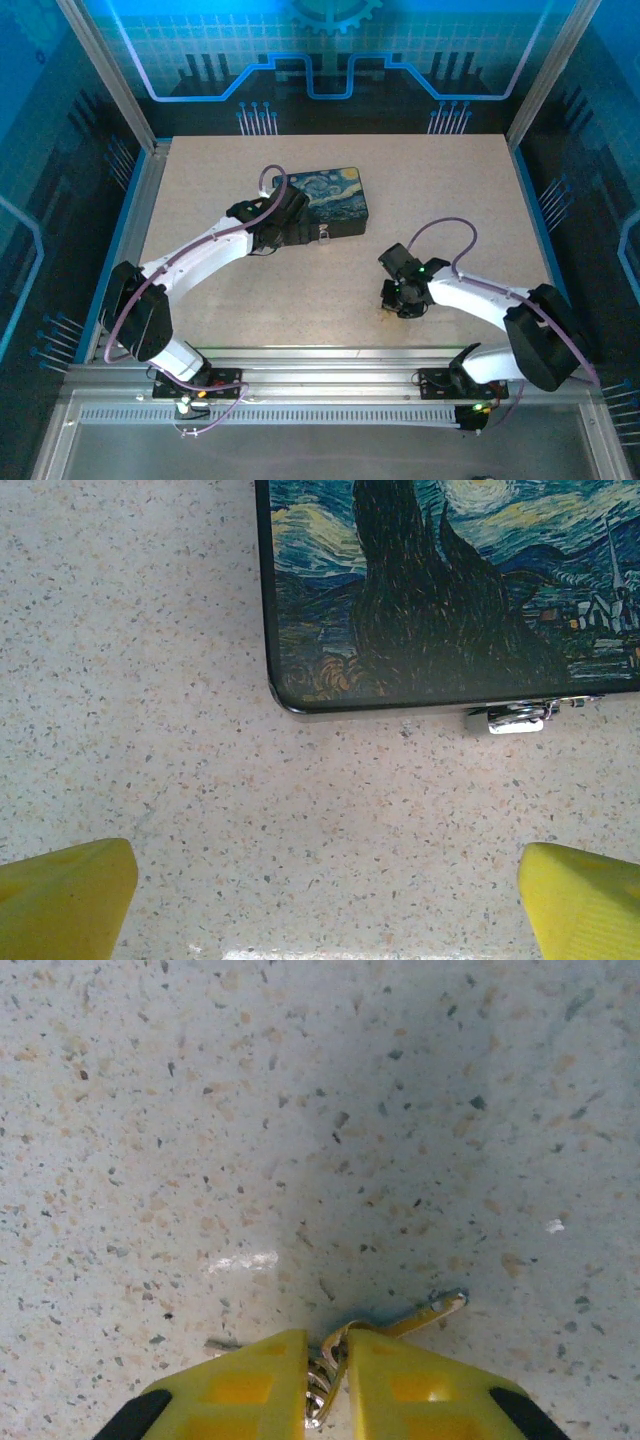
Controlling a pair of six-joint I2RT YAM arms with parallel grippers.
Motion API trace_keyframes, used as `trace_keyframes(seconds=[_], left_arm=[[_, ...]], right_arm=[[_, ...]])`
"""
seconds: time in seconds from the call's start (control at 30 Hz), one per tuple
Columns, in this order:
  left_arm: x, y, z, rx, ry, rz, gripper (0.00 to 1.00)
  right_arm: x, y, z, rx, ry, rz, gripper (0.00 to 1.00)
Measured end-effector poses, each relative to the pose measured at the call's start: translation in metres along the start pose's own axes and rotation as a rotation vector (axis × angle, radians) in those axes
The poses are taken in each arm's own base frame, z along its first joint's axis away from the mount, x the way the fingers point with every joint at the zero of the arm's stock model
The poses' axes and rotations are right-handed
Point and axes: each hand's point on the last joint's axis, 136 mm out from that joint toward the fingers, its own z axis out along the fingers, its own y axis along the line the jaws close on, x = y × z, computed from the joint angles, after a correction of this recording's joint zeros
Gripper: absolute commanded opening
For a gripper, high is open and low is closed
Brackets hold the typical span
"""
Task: Unlock a padlock with a key
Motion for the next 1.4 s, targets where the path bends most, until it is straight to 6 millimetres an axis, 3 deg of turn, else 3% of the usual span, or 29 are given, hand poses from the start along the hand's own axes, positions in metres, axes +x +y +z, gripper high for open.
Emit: trace_keyframes(seconds=[0.2,0.33,0.53,1.0,1.23,1.4], left_arm=[[0.001,-0.001,0.0,0.007,0.005,0.016,0.99],[0.001,-0.003,0.0,0.014,0.008,0.018,0.99],[0.002,-0.004,-0.001,0.023,0.015,0.019,0.99],[0.003,-0.004,-0.001,0.024,0.017,0.035,0.99],[0.005,-0.005,-0.001,0.027,0.026,0.038,0.99],[0.005,-0.004,-0.001,0.025,0.028,0.041,0.99]], right_arm=[[-0.005,0.005,-0.001,-0.005,-0.009,-0.051,0.09],[-0.018,0.021,-0.006,-0.023,-0.025,-0.116,0.05],[-0.032,0.042,-0.014,-0.046,-0.048,-0.189,0.15],[-0.028,0.038,-0.013,-0.018,-0.025,-0.247,0.37],[-0.029,0.041,0.005,0.002,0.007,-0.256,0.38],[-0.03,0.041,0.013,0.014,0.019,-0.262,0.3]])
